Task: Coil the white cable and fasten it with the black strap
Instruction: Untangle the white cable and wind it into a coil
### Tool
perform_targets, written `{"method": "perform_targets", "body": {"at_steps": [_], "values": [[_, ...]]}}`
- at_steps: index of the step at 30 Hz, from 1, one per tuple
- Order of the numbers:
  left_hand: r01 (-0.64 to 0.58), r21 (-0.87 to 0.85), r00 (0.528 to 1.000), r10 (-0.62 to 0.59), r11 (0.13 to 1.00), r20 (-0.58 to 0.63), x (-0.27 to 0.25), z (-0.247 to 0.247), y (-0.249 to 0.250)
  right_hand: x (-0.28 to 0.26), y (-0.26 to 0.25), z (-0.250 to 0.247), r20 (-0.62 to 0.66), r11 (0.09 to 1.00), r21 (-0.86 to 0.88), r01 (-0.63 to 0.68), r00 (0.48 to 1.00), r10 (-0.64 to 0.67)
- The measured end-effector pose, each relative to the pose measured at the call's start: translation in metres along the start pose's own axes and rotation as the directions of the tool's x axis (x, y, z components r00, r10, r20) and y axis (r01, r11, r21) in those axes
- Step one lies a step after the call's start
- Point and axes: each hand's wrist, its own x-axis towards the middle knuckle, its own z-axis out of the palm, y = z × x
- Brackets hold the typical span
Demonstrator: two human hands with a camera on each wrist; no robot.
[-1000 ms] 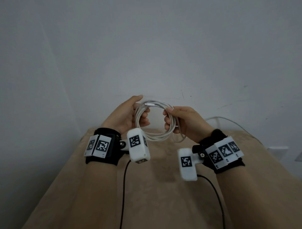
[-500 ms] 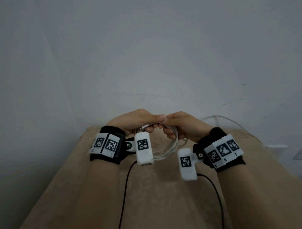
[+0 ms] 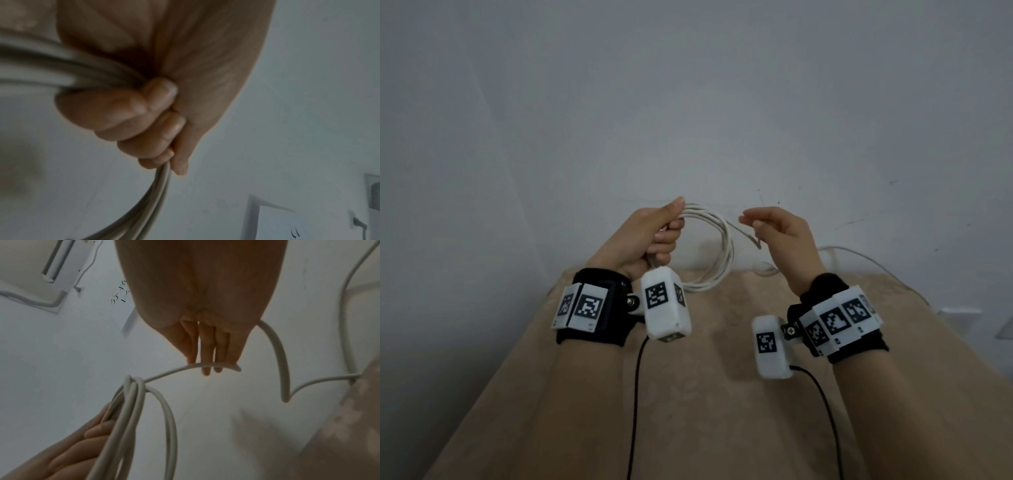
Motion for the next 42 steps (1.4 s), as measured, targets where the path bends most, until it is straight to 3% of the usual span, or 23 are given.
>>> {"method": "perform_targets", "body": {"at_steps": [5, 9, 11, 13, 16, 20, 23, 26, 32, 35, 40, 42], "values": [[-0.035, -0.063, 0.995, 0.029, 0.997, -0.098, -0.001, -0.010, 0.000, 0.004, 0.009, -0.007, -0.062, 0.990, -0.119, -0.081, 0.995, 0.074], [-0.096, -0.185, 0.990, 0.074, 0.978, -0.120, -0.003, -0.010, 0.004, -0.003, 0.002, -0.010, 0.131, 0.854, -0.517, 0.054, 0.991, 0.017], [-0.114, -0.261, 0.989, 0.084, 0.959, -0.123, -0.002, -0.009, 0.007, -0.008, -0.003, -0.006, 0.214, 0.807, -0.581, 0.107, 0.977, 0.025], [-0.117, -0.345, 0.989, 0.077, 0.931, -0.127, -0.002, -0.012, 0.009, -0.010, -0.004, -0.003, 0.218, 0.884, -0.459, 0.089, 0.976, 0.016], [-0.113, -0.393, 0.990, 0.070, 0.912, -0.123, -0.002, -0.020, 0.011, -0.009, -0.011, -0.006, 0.061, 0.999, -0.037, 0.023, 0.998, -0.020], [-0.111, -0.276, 0.992, 0.089, 0.955, -0.092, -0.004, -0.016, 0.010, -0.005, -0.016, -0.018, -0.055, 0.960, 0.280, -0.025, 0.998, 0.042], [-0.125, -0.143, 0.990, 0.113, 0.982, -0.087, -0.003, -0.010, 0.008, -0.003, -0.018, -0.024, 0.060, 0.841, 0.510, -0.179, 0.983, 0.173], [-0.140, -0.148, 0.984, 0.120, 0.979, -0.132, -0.001, -0.008, 0.004, -0.004, -0.019, -0.023, 0.223, 0.791, 0.538, -0.291, 0.954, 0.200], [-0.213, -0.255, 0.959, 0.152, 0.943, -0.241, 0.006, 0.001, 0.003, -0.012, -0.021, -0.004, 0.423, 0.776, 0.463, -0.429, 0.876, 0.231], [-0.217, -0.303, 0.962, 0.150, 0.928, -0.230, 0.009, 0.006, 0.001, -0.014, -0.023, 0.003, 0.421, 0.740, 0.499, -0.451, 0.873, 0.247], [-0.182, -0.354, 0.978, 0.132, 0.917, -0.162, 0.012, 0.018, 0.000, -0.015, -0.021, 0.017, 0.305, 0.884, 0.295, -0.364, 0.912, 0.274], [-0.170, -0.383, 0.982, 0.125, 0.908, -0.139, 0.012, 0.022, 0.000, -0.016, -0.020, 0.021, 0.292, 0.901, 0.278, -0.333, 0.923, 0.251]]}}
